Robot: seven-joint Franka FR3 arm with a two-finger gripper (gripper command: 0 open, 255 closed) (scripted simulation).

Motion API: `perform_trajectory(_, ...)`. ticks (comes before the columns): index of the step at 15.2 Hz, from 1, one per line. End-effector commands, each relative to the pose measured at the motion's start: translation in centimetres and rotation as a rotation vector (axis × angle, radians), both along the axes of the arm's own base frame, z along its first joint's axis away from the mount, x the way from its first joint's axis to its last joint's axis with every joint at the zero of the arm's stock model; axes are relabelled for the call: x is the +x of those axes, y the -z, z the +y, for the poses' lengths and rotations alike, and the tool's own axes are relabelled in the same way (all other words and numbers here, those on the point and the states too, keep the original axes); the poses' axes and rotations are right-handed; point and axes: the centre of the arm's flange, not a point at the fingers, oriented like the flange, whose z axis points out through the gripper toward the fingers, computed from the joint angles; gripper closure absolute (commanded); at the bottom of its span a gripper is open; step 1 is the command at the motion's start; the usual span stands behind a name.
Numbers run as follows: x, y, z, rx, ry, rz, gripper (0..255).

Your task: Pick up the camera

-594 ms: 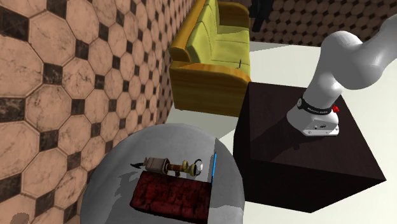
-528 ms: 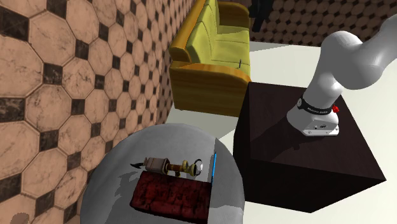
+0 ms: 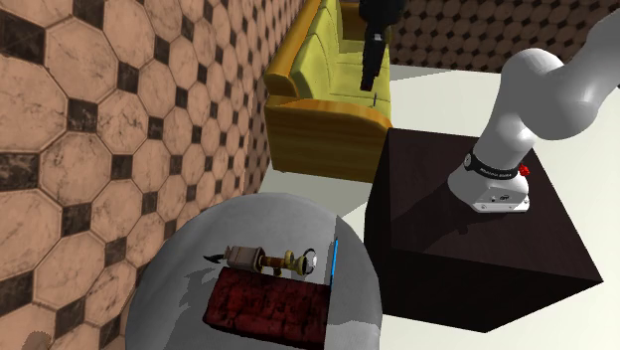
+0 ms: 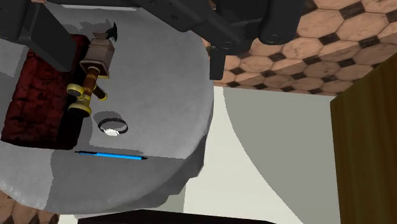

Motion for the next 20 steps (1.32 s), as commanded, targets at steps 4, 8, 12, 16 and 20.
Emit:
perform_trajectory(4,3.8,4.4,3.5,0.01,0.06,0.021,0)
perform_trajectory(8,6.9,8.0,6.1,0.018,0.107,0.039,0)
perform_trajectory(12,10.1,11.6,8.5,0.025,0.154,0.056,0)
perform_trajectory(16,13.4,15.2,10.9,0.033,0.201,0.074,0)
perform_trajectory(20,16.6,18.8,13.1,0.04,0.248,0.091,0)
